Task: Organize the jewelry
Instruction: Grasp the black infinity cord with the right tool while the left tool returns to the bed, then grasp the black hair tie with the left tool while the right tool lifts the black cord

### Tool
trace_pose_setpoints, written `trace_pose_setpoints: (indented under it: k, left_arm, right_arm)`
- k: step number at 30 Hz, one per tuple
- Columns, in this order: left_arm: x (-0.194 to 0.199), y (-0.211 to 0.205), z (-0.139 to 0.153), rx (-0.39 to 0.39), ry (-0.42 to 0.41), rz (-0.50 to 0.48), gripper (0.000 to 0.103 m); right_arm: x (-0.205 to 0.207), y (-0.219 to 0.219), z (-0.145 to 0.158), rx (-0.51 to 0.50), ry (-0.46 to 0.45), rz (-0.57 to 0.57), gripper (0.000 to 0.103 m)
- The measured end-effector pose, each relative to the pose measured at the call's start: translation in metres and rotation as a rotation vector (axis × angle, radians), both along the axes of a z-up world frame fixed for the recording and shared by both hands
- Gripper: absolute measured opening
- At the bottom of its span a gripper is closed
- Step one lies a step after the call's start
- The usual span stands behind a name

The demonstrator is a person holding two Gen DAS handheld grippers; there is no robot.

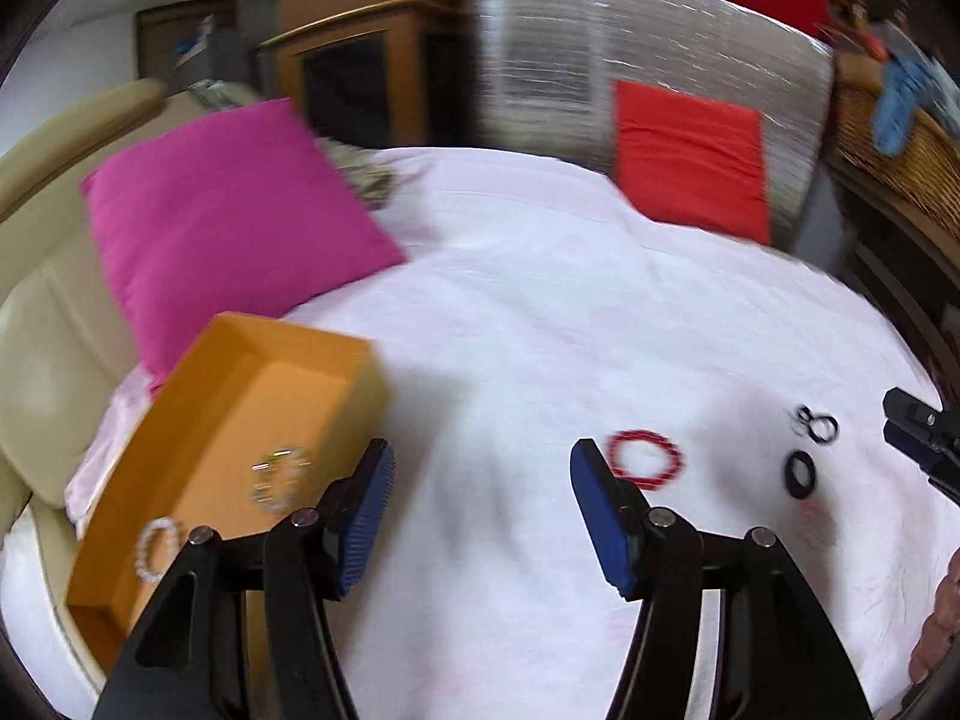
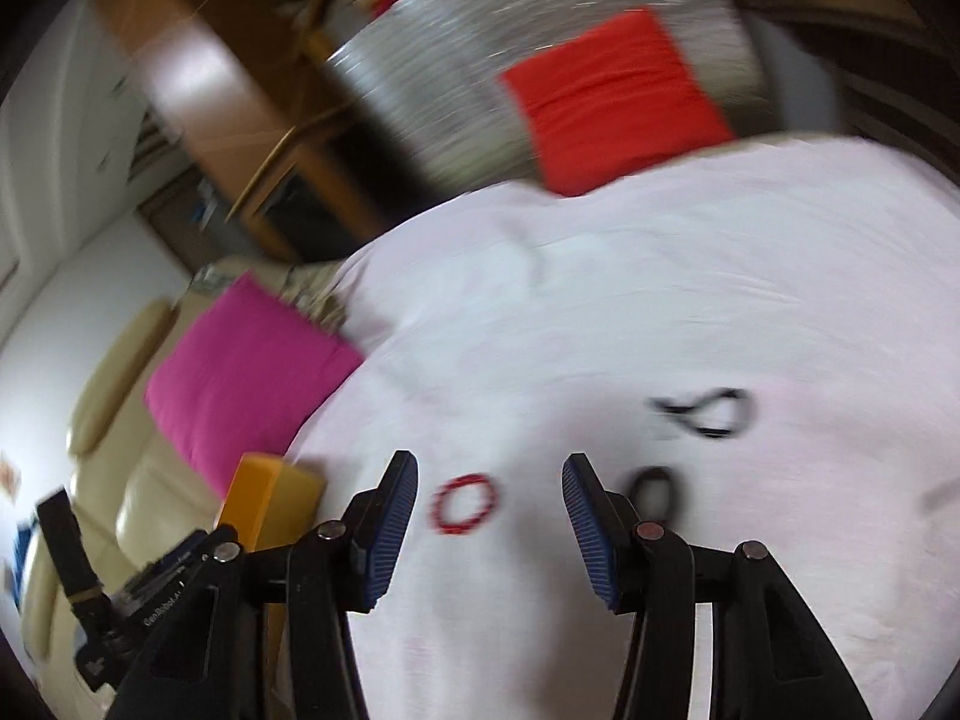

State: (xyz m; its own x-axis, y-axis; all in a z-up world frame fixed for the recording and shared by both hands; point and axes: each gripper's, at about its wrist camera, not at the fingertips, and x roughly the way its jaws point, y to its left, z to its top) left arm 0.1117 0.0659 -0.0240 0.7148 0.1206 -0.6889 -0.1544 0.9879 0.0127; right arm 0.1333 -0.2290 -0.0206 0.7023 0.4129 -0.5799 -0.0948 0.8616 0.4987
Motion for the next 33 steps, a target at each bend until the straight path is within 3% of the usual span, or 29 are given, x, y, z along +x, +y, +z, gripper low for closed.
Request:
trace_pose_setpoints:
  k: [4,8,13,21,23,24,26,29,33]
  left_arm:
    - [0.014,-0.041,-0.017,0.042,0.013,-0.086,0.062]
    - [0.024,-0.068,-0.03,0.045,0.016,-0.161,0.062]
    - [0.038,-0.095,-0.042,-0.05,0.058,-0.277,0.062]
    - [0.052,-0.119,-0.054,-0.092,0.107,-0.369,0.062]
    - [0.058,-0.125,-0.06,-0.073,0.117,-0.392,0.062]
    - [0.06,-0.126,-0.064,-0.077,0.123,-0.403,0.062]
    - [0.065,-0.128,-0.068,-0.113,0.145,-0.433,0.062]
    - [0.068,-0.133,-0.07,-0.146,0.151,-0.473,0.062]
    - [0.072,-0.149,-0.075,-0.165,0.158,-0.527,0.062]
  right_arm:
    - [0.008,-0.031,-0.019,-0.004,0.082,-0.034,0.055]
    - [0.013,-0.062,-0.028,0.02,0.1,-0.078,0.054]
    - [0.033,-0.081,-0.046,0.012,0.131,-0.112,0.053]
    - [0.082,-0.063,-0.067,-0.127,0.127,-0.081,0.05]
    - [0.09,-0.057,-0.073,-0.156,0.138,-0.06,0.03]
    - [0.094,-0.052,-0.077,-0.182,0.154,-0.051,0.027]
    - [0.095,-0.046,-0.079,-0.236,0.146,-0.045,0.011]
    - [0.09,-0.045,-0.074,-0.273,0.121,-0.056,0.007]
    - [0.073,-0.066,-0.055,-0.206,0.078,-0.13,0.007]
